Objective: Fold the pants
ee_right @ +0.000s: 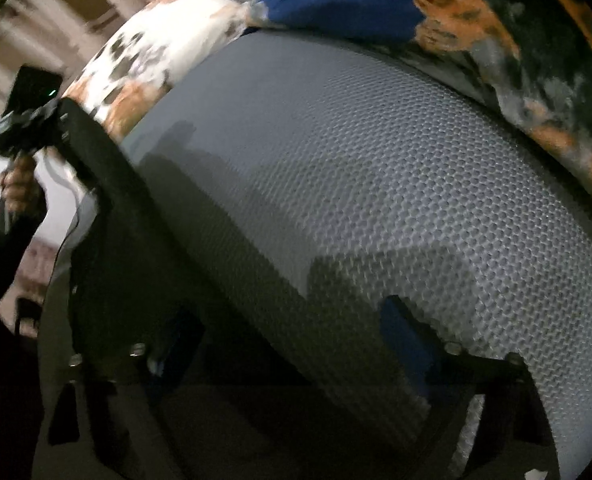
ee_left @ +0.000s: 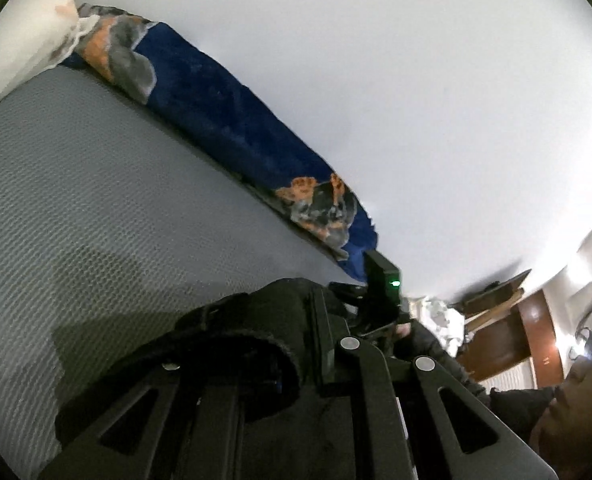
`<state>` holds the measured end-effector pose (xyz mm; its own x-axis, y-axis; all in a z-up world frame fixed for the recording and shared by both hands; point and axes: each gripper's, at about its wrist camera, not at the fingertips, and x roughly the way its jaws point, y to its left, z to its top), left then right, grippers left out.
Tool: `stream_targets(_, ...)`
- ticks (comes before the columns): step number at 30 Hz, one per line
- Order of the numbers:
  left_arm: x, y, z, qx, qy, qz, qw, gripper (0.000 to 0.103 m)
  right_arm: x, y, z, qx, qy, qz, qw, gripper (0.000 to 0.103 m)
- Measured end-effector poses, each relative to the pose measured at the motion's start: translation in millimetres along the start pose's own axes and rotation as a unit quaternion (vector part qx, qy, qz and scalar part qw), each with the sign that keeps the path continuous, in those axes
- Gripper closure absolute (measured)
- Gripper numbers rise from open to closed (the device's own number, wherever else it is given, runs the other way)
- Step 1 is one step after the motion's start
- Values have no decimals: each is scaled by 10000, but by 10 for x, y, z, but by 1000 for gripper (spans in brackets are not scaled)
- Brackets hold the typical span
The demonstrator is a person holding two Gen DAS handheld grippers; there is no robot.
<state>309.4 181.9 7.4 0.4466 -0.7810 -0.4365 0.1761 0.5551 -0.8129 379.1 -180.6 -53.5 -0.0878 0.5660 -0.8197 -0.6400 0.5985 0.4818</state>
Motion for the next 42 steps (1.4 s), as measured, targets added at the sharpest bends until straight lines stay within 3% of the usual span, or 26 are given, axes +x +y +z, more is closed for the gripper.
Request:
stream_targets(2,-15,-8,-12,-47,-2,95,9999,93,-57,-22,-79,-63,178,45,9998,44)
stream_targets(8,22,-47,-17,-47,-45,294,9995,93,-186,-153,-319,-112,477,-292,9984,57)
stream_targets(12,89,-33,-16,-90,-41,379,9992,93,-245,-215,-415,77,299,-442,9985,72)
stream_targets(14,148,-32,-10,-32,14,426,9991,93,-265,-170,-455,69,162,-710,9973,89)
stream_targets(15,182,-31,-6,31,33,497,9988,93,-270,-134,-480,27,140,-859,9962,91)
stream_targets(22,262,114,97,206,73,739,9970,93,-435,267,-568,184,-489,-2428,9687,93)
stream_targets(29,223,122,97,365,110,765,9963,93,-587,693,-651,21,-534,-3533,9340,95)
stream_targets(37,-231,0,-385,608,234,483,9967,88,-953,1284,-1088,323,-839,-3686,9252,96)
stream_targets(42,-537,-69,-813,885,495,458,9938,81,-1020,1708,-1406,554,-994,-3580,9268,96)
